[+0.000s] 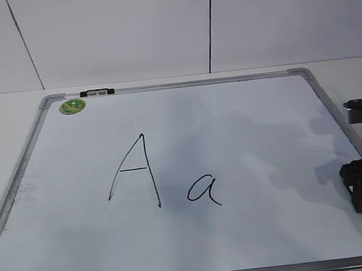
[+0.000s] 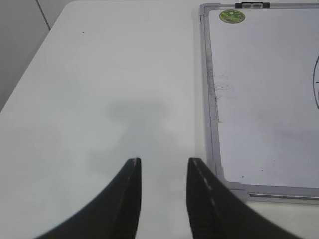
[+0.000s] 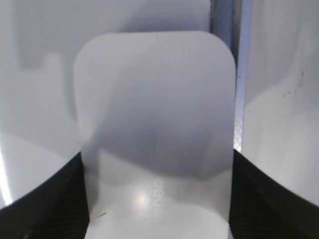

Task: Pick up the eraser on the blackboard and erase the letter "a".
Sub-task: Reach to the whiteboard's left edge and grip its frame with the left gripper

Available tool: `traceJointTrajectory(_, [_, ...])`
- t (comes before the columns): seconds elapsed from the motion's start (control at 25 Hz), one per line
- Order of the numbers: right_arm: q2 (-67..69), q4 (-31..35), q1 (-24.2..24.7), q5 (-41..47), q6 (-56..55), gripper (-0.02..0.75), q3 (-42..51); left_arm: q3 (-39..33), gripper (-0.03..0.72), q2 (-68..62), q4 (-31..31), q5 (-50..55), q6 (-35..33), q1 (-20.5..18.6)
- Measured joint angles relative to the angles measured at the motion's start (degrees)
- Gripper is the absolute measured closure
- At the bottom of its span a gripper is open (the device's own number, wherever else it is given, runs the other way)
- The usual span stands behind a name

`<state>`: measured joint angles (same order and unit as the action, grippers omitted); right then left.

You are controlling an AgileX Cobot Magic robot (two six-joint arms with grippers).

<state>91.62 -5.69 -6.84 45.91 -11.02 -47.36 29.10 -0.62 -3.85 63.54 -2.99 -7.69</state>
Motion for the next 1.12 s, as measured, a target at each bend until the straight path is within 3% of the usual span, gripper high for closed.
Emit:
traceJointTrajectory(0.56, [0.00, 1.26, 0.00, 0.40, -0.08, 0.206, -0.09, 0.00, 0.454, 0.00, 0.00, 0.00, 0.00, 0.00])
traceJointTrajectory(1.12, [-5.48, 2.16, -0.31, 8.33, -0.08, 0.206, -4.73, 0.00, 0.453, 0.00, 0.00, 0.00, 0.00, 0.00])
